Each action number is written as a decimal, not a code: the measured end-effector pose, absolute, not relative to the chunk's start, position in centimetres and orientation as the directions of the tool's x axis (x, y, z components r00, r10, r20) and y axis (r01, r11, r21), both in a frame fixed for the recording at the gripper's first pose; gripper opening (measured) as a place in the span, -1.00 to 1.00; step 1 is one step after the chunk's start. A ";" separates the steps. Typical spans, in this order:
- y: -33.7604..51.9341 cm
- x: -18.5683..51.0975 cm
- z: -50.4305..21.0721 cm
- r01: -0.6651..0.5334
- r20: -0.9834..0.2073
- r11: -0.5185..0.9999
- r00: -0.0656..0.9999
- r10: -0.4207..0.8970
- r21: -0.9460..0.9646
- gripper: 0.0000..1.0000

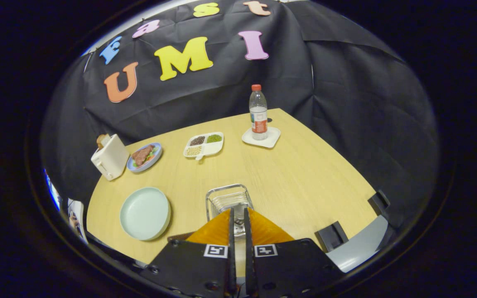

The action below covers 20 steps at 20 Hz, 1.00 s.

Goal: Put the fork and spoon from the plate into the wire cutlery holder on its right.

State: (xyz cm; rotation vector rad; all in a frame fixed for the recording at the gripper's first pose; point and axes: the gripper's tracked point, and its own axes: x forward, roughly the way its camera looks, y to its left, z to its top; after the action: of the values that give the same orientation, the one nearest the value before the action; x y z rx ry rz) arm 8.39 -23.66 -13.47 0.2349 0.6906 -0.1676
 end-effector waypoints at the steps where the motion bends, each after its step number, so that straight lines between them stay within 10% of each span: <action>1: -23.6 8.2 -13.3 0.231 -0.644 0.961 0.761 -0.080 0.154 -0.63; 6: -22.5 7.6 -10.9 0.223 -0.598 0.964 0.796 -0.093 0.147 -0.21; 11: -20.5 7.1 -6.8 0.202 -0.482 0.972 0.868 -0.122 0.118 0.65; 20: -15.3 4.7 -0.7 0.165 -0.313 0.983 0.941 -0.131 0.084 0.92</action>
State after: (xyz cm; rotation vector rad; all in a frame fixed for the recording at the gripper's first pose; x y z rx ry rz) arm 4.70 -15.30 -0.73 0.1102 0.3121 -0.1510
